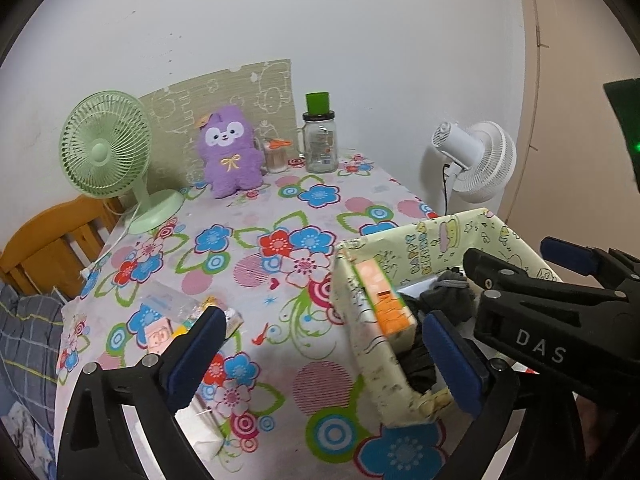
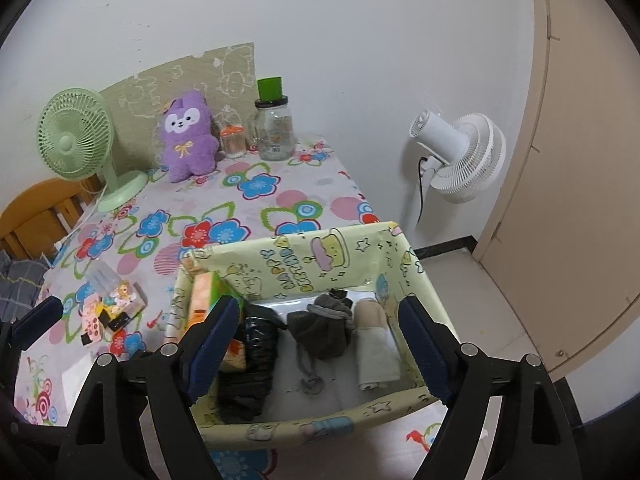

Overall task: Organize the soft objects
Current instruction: 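Open both tools to drop the tissue pack and towel into the box, then move both tools back over the table toward the white napkin and cartoon pack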

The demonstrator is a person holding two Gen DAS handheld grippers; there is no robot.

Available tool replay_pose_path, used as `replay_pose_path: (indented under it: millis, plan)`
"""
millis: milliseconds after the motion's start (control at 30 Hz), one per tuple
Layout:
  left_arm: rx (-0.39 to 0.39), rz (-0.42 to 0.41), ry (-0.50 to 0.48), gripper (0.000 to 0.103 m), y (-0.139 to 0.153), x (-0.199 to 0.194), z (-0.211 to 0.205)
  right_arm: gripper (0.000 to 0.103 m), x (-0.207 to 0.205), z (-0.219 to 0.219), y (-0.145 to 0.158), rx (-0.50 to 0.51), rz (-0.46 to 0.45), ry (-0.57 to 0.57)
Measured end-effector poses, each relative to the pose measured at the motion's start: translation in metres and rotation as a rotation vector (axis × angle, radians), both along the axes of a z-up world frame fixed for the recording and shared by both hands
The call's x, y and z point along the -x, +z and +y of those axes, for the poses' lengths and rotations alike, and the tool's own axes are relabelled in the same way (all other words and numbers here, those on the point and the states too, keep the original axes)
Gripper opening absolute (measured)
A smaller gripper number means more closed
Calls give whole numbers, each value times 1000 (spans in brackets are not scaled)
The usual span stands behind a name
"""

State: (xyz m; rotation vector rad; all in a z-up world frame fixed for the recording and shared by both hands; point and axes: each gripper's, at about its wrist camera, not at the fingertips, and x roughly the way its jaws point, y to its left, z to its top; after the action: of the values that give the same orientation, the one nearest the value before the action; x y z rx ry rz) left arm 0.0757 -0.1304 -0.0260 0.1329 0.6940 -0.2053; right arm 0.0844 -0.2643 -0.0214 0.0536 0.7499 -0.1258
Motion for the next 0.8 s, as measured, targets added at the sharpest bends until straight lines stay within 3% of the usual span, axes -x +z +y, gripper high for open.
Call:
replay_pose_path:
  millis: [267, 800]
  plan:
    - [18, -5, 5, 103, 4, 7, 20, 90, 10, 21, 11, 19, -37, 21]
    - [26, -14, 13, 103, 9, 11, 61, 91, 21, 66, 26, 39, -71, 53]
